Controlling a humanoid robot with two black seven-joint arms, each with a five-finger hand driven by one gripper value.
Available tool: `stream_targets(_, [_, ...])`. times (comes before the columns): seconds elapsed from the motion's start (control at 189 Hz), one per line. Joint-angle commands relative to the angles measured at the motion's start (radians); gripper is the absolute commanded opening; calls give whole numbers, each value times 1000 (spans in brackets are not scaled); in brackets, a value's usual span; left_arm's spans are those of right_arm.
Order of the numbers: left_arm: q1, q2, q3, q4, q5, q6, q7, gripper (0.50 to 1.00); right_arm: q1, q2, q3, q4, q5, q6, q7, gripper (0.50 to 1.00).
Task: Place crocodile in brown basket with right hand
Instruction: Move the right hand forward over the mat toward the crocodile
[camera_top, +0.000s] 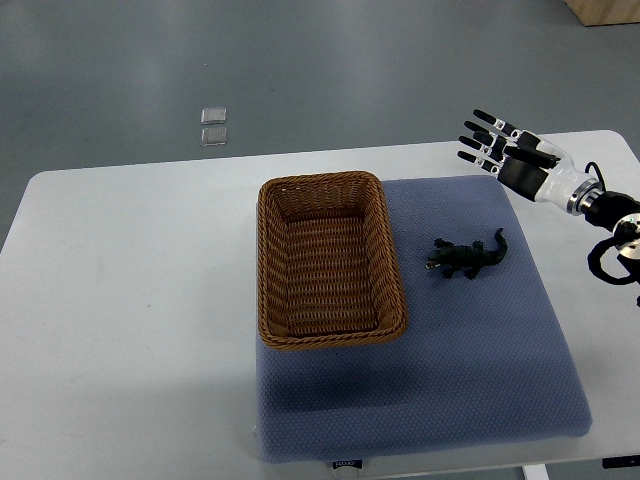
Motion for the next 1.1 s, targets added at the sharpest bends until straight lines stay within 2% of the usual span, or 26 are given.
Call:
stream_targets(0.0, [0,0,1,0,0,0,0,1000,2,0,0,0,0,0,0,934])
stream_targets(0.47, [-14,0,4,-3,0,0,2,1000,51,-15,-2,2,-68,0,0,934])
stream_targets(0.676, [-14,0,3,-3,0,-1,2,1000,85,-18,0,3,-239,0,5,934])
stream_targets(0.835, [-14,0,3,-3,0,0,2,1000,109,-32,1,74,-405,0,8,934])
stream_targets(0.977, [-14,0,3,-3,0,0,2,1000,131,-63,1,146,-609,0,52,932])
stream_targets(1.094, [-14,0,1,-3,0,0,2,1000,151,-92,0,187,-824,0,112,932])
